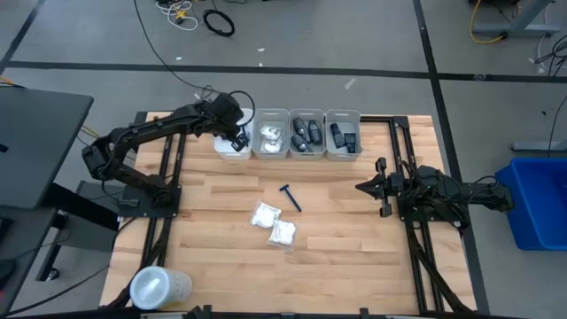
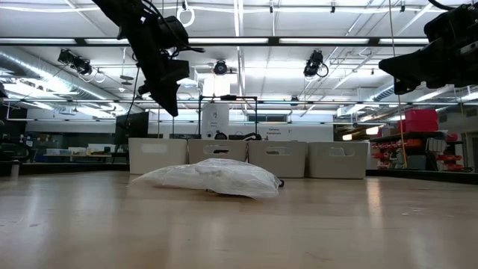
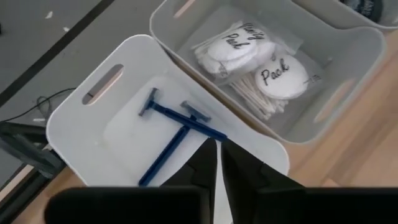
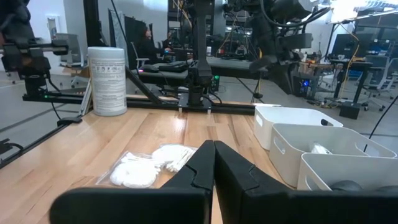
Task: Pick & Place Travel size toiletries
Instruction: Put the blue razor into the white bin
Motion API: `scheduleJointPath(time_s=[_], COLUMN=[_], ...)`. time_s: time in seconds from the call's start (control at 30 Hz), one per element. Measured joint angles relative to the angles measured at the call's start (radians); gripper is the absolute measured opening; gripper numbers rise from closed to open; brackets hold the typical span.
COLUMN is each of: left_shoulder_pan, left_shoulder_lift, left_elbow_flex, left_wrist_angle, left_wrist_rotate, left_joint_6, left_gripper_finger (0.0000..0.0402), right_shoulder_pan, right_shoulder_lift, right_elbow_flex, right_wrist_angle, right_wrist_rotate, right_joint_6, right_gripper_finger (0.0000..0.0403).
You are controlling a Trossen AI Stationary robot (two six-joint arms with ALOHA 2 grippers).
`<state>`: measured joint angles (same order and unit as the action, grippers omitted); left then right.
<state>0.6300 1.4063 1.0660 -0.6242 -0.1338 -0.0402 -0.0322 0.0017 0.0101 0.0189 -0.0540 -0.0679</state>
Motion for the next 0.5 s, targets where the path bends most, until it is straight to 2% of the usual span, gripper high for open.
scheduleJointPath(time_s=[0.3,0.5], left_shoulder_pan=[-0.073,-0.139], left_shoulder_lift=[0.000,0.000], left_elbow_flex=[0.000,0.000], left_wrist_angle=[0.003,0.011], left_wrist_rotate=[0.039,0.052], left_joint_6=[0.046,0.041], left_gripper_finger=[0.0008,0.0012], right_shoulder_pan=[0.000,0.000], right_shoulder_lift=[0.000,0.000], right_elbow_flex=[0.000,0.000], right_wrist_angle=[0.000,0.000], right_wrist_rotate=[0.000,0.000], right_joint_6=[0.000,0.000], right_gripper_finger=[0.0013,0.0014])
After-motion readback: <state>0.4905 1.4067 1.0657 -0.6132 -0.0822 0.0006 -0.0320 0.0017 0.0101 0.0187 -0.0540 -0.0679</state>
